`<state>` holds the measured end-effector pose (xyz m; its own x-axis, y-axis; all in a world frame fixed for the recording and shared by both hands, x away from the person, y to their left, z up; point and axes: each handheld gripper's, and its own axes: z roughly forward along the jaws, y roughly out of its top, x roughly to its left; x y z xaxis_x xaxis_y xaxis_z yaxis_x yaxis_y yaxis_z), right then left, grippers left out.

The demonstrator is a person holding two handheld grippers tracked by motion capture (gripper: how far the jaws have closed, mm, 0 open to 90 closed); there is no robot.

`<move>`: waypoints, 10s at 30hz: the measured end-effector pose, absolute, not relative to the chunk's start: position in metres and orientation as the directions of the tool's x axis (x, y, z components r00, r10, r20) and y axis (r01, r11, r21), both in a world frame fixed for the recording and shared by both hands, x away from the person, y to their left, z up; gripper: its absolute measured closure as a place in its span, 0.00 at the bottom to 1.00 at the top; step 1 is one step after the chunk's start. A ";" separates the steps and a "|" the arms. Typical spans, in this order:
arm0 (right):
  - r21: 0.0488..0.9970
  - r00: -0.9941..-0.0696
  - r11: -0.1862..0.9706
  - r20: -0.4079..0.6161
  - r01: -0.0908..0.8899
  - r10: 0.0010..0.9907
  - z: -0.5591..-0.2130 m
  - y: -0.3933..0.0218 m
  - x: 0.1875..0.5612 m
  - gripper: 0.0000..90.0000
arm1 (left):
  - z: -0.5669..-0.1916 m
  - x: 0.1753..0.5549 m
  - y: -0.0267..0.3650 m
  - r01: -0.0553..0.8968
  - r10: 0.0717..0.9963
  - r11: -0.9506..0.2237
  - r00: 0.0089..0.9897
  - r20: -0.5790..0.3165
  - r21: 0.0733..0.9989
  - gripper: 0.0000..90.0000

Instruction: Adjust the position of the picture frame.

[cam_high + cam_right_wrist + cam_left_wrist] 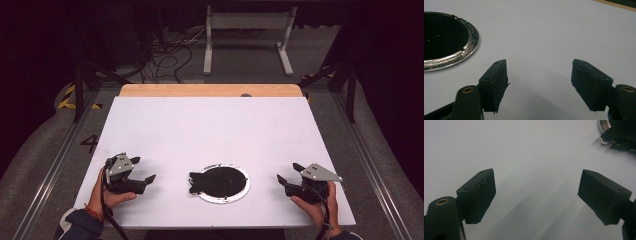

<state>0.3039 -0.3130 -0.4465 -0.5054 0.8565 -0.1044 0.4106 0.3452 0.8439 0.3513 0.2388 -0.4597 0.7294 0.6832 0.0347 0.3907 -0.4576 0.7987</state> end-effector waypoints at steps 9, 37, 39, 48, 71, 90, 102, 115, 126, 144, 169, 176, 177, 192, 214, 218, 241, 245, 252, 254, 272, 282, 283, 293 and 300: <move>0.823 -0.539 0.370 -0.094 0.431 0.837 -0.448 -0.307 0.303 0.39 | -0.461 0.352 0.230 0.380 0.660 -0.488 0.750 0.047 0.786 0.23; 0.761 -0.801 0.532 -0.028 0.371 0.598 -0.455 -0.218 0.273 1.00 | -0.447 0.389 0.130 0.250 0.410 -0.600 0.912 0.024 0.760 0.93; 0.747 -0.808 0.549 -0.028 0.374 0.588 -0.458 -0.211 0.272 1.00 | -0.450 0.390 0.128 0.260 0.408 -0.611 0.913 0.016 0.748 0.94; 0.738 -0.772 0.548 -0.059 0.393 0.633 -0.461 -0.191 0.272 1.00 | -0.458 0.390 0.127 0.265 0.387 -0.642 0.922 0.005 0.720 0.95; 0.742 -0.726 0.499 -0.026 0.447 0.688 -0.461 -0.184 0.317 1.00 | -0.463 0.392 0.130 0.302 0.387 -0.638 0.921 -0.044 0.708 1.00; 0.739 -0.695 0.470 -0.002 0.483 0.719 -0.460 -0.180 0.333 1.00 | -0.465 0.392 0.137 0.348 0.415 -0.608 0.906 -0.088 0.714 1.00; 0.740 -0.650 0.444 -0.012 0.505 0.760 -0.459 -0.172 0.364 1.00 | -0.467 0.388 0.141 0.360 0.431 -0.581 0.897 -0.099 0.730 1.00; 0.750 -0.624 0.427 -0.025 0.505 0.781 -0.460 -0.172 0.398 1.00 | -0.467 0.383 0.127 0.353 0.461 -0.578 0.885 -0.062 0.736 1.00; 0.757 -0.606 0.421 -0.042 0.500 0.795 -0.460 -0.179 0.416 1.00 | -0.467 0.374 0.106 0.319 0.443 -0.597 0.896 -0.029 0.736 0.99; 0.747 -0.724 0.479 0.006 0.462 0.690 -0.460 -0.193 0.360 0.97 | -0.467 0.367 0.100 0.288 0.425 -0.613 0.905 -0.001 0.736 0.98; 0.746 -0.768 0.496 0.034 0.445 0.639 -0.460 -0.199 0.345 0.92 | -0.466 0.366 0.079 0.263 0.388 -0.624 0.921 0.000 0.735 0.99; 0.751 -0.790 0.492 0.064 0.441 0.610 -0.452 -0.197 0.340 0.89 | -0.452 0.360 0.107 0.252 0.407 -0.582 0.914 0.008 0.773 0.91; 0.752 -0.791 0.495 0.056 0.435 0.610 -0.449 -0.198 0.339 0.88 | -0.450 0.359 0.112 0.245 0.408 -0.578 0.913 0.016 0.778 0.89; 0.681 -0.803 0.585 0.006 0.440 0.596 -0.442 -0.180 0.328 0.58 | -0.448 0.319 0.203 0.329 0.605 -0.513 0.794 0.062 0.793 0.39; 0.661 -0.823 0.617 0.003 0.427 0.568 -0.451 -0.166 0.331 0.73 | -0.461 0.317 0.207 0.383 0.628 -0.515 0.777 0.034 0.767 0.27; 0.671 -0.819 0.604 0.008 0.430 0.574 -0.452 -0.166 0.332 0.75 | -0.461 0.317 0.206 0.388 0.626 -0.512 0.780 0.024 0.766 0.27; 0.716 -0.737 0.330 0.375 0.615 0.562 -0.459 -0.182 0.352 0.54 | -0.465 0.319 0.200 0.398 0.629 -0.541 0.777 0.042 0.741 0.24; 0.697 -0.698 0.255 0.475 0.670 0.536 -0.460 -0.184 0.358 0.51 | -0.465 0.319 0.200 0.398 0.627 -0.544 0.778 0.043 0.739 0.23; 0.650 -0.631 0.170 0.585 0.740 0.510 -0.466 -0.185 0.366 0.50 | -0.466 0.320 0.198 0.401 0.625 -0.547 0.780 0.040 0.735 0.22; 0.643 -0.616 0.145 0.608 0.752 0.501 -0.466 -0.186 0.369 0.51 | -0.467 0.320 0.197 0.402 0.623 -0.545 0.781 0.035 0.736 0.22; 0.592 -0.542 0.058 0.689 0.804 0.481 -0.471 -0.188 0.381 0.56 | -0.462 0.341 0.178 0.391 0.605 -0.528 0.796 0.010 0.754 0.21; 0.581 -0.538 0.063 0.699 0.811 0.472 -0.471 -0.188 0.385 0.56 | -0.460 0.356 0.161 0.366 0.577 -0.549 0.817 0.023 0.752 0.21; 0.581 -0.537 0.063 0.699 0.812 0.473 -0.471 -0.188 0.385 0.56 | -0.459 0.358 0.158 0.365 0.571 -0.548 0.820 0.018 0.753 0.21; 0.583 -0.546 0.082 0.690 0.808 0.475 -0.469 -0.187 0.386 0.57 | -0.461 0.354 0.170 0.365 0.571 -0.547 0.821 0.017 0.754 0.20; 0.590 -0.554 0.091 0.679 0.802 0.482 -0.469 -0.187 0.386 0.57 | -0.461 0.349 0.167 0.348 0.554 -0.565 0.832 0.031 0.748 0.20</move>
